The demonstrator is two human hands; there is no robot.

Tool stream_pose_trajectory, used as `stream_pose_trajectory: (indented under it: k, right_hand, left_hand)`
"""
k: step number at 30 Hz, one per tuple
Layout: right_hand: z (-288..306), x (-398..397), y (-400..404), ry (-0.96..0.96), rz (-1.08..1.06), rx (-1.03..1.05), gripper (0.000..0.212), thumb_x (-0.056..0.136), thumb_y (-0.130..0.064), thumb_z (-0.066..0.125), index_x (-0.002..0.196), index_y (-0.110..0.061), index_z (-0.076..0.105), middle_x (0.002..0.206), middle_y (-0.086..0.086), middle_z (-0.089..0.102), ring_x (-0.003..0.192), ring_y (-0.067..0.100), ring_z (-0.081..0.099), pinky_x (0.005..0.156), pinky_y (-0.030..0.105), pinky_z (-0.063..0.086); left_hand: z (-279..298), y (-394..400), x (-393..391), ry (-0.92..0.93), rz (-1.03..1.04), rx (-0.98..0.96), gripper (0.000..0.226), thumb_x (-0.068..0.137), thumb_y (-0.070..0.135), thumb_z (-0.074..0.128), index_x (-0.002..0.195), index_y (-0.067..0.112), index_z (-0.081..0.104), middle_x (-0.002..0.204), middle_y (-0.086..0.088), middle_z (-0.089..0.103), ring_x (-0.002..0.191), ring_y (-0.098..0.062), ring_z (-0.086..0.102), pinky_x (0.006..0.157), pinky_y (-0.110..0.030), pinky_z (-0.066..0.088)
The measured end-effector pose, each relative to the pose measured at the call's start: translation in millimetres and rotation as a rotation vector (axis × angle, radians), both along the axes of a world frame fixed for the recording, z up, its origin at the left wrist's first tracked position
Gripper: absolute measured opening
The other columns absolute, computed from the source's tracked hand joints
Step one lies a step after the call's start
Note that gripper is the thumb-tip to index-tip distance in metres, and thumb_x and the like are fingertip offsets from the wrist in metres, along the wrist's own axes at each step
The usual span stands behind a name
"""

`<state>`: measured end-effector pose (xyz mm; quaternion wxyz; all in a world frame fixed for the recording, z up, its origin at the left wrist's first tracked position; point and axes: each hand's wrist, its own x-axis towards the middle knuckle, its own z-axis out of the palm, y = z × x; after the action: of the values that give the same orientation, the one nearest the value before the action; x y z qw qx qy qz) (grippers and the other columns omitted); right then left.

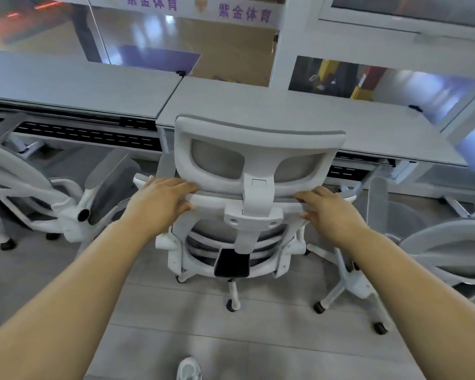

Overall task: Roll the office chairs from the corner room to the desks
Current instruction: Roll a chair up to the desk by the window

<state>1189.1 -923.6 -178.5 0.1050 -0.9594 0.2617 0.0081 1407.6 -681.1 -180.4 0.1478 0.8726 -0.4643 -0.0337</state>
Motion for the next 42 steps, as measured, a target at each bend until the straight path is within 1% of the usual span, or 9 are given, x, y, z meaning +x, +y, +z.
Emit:
stream_pose_trajectory:
  k: [5, 11, 14, 17, 23, 28, 30, 35, 42]
  right_hand:
    - [1, -36, -14, -0.028, -0.004, 0.032, 0.04, 0.092, -0.019, 0.057, 0.132, -0.021, 0.052, 0.123, 0.008, 0.052, 0.112, 0.029, 0.051, 0.104, 0.05, 0.035]
    - [-1, -68, -26, -0.089, -0.012, 0.055, 0.039, 0.091, -0.021, 0.059, 0.13, -0.021, 0.054, 0.121, 0.007, 0.054, 0.112, 0.027, 0.052, 0.104, 0.056, 0.035]
    - [-2, -82, -33, -0.11, -0.021, 0.059, 0.038, 0.091, -0.021, 0.059, 0.129, -0.02, 0.055, 0.121, 0.006, 0.055, 0.112, 0.027, 0.052, 0.104, 0.057, 0.034]
    - [-2, -93, -42, -0.121, -0.042, 0.072, 0.037, 0.091, -0.019, 0.06, 0.128, -0.02, 0.057, 0.119, 0.006, 0.056, 0.113, 0.026, 0.052, 0.105, 0.056, 0.033]
    - [0, -106, -54, -0.129, -0.051, 0.092, 0.037, 0.09, -0.017, 0.06, 0.127, -0.02, 0.057, 0.12, 0.006, 0.057, 0.113, 0.026, 0.052, 0.107, 0.055, 0.031]
    - [-2, -108, -50, -0.149, -0.046, 0.094, 0.037, 0.091, -0.018, 0.059, 0.128, -0.019, 0.057, 0.125, 0.005, 0.056, 0.118, 0.025, 0.049, 0.108, 0.056, 0.029]
    - [-4, -107, -48, -0.148, -0.042, 0.092, 0.038, 0.091, -0.017, 0.059, 0.128, -0.019, 0.056, 0.126, 0.006, 0.056, 0.118, 0.026, 0.048, 0.108, 0.056, 0.028]
    - [-7, -102, -45, -0.151, -0.034, 0.087, 0.038, 0.092, -0.019, 0.057, 0.13, -0.021, 0.055, 0.126, 0.004, 0.055, 0.116, 0.027, 0.047, 0.109, 0.055, 0.027]
    - [-5, -94, -42, -0.119, -0.014, 0.065, 0.039, 0.092, -0.019, 0.057, 0.131, -0.02, 0.054, 0.128, 0.003, 0.054, 0.12, 0.025, 0.047, 0.11, 0.054, 0.027]
  left_hand:
    - [-1, -11, -38, -0.035, -0.03, -0.051, 0.037, 0.088, 0.032, 0.059, 0.125, 0.026, 0.057, 0.118, 0.003, 0.063, 0.114, -0.025, 0.052, 0.102, -0.038, 0.027]
    - [-2, -26, -63, 0.01, -0.035, -0.034, 0.04, 0.09, 0.033, 0.055, 0.129, 0.026, 0.053, 0.125, 0.003, 0.059, 0.123, -0.023, 0.047, 0.112, -0.046, 0.017]
    - [0, -37, -72, 0.011, -0.045, -0.024, 0.04, 0.091, 0.033, 0.054, 0.13, 0.026, 0.052, 0.126, 0.002, 0.059, 0.123, -0.021, 0.047, 0.113, -0.043, 0.019]
    - [2, -47, -83, -0.016, -0.06, -0.018, 0.04, 0.091, 0.034, 0.053, 0.131, 0.027, 0.051, 0.126, 0.003, 0.059, 0.121, -0.019, 0.049, 0.107, -0.036, 0.024]
    - [4, -57, -102, -0.031, -0.027, -0.03, 0.036, 0.092, 0.037, 0.052, 0.128, 0.032, 0.052, 0.128, 0.007, 0.057, 0.121, -0.02, 0.047, 0.103, -0.034, 0.028]
    - [7, -54, -106, -0.052, -0.013, -0.003, 0.035, 0.093, 0.038, 0.05, 0.127, 0.034, 0.052, 0.123, 0.009, 0.059, 0.113, -0.019, 0.048, 0.082, -0.028, 0.03]
    - [8, -51, -107, -0.053, -0.004, 0.0, 0.035, 0.092, 0.038, 0.051, 0.127, 0.035, 0.052, 0.124, 0.009, 0.058, 0.114, -0.019, 0.049, 0.084, -0.029, 0.032]
    - [11, -44, -108, -0.049, 0.015, -0.03, 0.036, 0.091, 0.033, 0.055, 0.128, 0.029, 0.055, 0.128, 0.007, 0.058, 0.117, -0.02, 0.05, 0.082, -0.026, 0.027]
    - [12, -40, -102, -0.03, 0.009, -0.021, 0.037, 0.091, 0.032, 0.055, 0.128, 0.027, 0.055, 0.124, 0.006, 0.059, 0.114, -0.02, 0.05, 0.081, -0.028, 0.027]
